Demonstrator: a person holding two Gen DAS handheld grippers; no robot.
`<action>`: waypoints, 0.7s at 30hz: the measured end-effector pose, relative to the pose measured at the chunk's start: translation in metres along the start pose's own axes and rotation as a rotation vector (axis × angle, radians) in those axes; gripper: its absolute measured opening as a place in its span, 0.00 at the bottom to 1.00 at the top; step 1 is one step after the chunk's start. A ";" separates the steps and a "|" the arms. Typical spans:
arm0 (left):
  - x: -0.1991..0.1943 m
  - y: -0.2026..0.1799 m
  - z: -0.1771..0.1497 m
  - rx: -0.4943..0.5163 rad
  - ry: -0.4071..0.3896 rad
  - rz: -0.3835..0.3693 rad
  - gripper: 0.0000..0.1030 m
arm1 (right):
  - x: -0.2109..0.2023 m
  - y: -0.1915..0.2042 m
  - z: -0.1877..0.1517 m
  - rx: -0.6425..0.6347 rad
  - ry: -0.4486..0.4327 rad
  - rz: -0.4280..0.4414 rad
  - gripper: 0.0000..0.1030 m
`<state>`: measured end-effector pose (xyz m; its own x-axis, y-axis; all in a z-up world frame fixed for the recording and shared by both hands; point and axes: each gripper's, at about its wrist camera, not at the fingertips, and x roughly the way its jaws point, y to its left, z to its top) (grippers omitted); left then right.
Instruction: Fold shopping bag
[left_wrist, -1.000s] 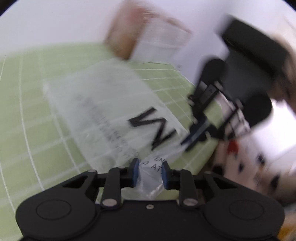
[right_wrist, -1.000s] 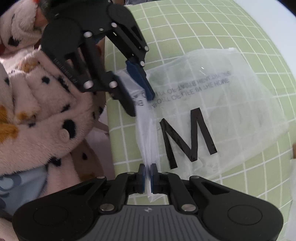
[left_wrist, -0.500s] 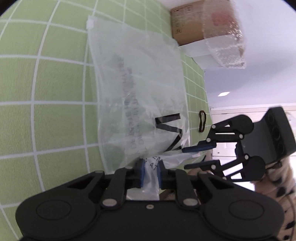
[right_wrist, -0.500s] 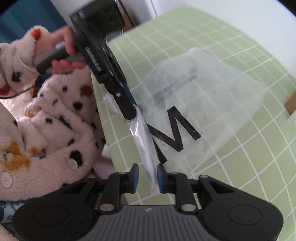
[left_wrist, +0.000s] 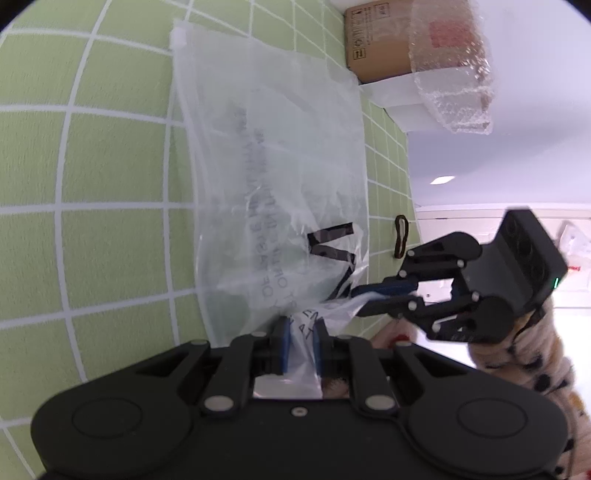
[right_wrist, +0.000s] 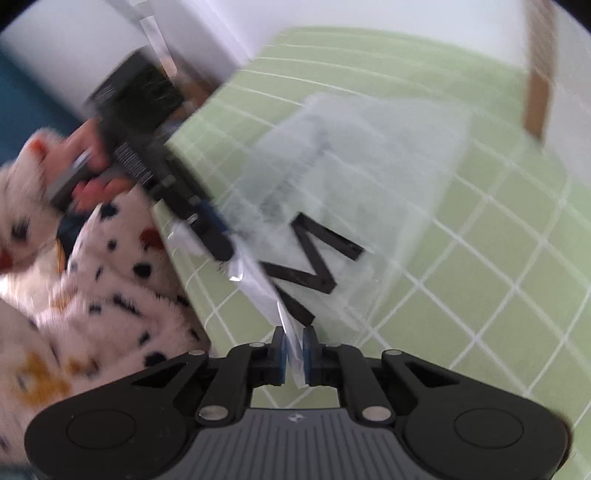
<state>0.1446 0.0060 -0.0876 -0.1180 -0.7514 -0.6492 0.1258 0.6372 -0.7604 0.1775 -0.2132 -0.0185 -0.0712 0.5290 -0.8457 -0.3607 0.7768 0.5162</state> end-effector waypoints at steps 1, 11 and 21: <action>-0.002 -0.003 -0.001 0.016 -0.005 0.008 0.15 | 0.001 0.001 0.003 0.032 0.013 -0.014 0.08; -0.023 -0.064 -0.066 0.606 -0.251 0.270 0.40 | 0.005 0.002 0.016 0.231 0.084 -0.077 0.07; -0.019 -0.054 -0.083 0.578 -0.322 0.236 0.31 | 0.008 0.004 0.019 0.226 0.104 -0.115 0.07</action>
<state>0.0579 0.0001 -0.0356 0.2629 -0.6745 -0.6898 0.6259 0.6634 -0.4101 0.1934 -0.1992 -0.0210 -0.1410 0.4042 -0.9037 -0.1558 0.8924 0.4234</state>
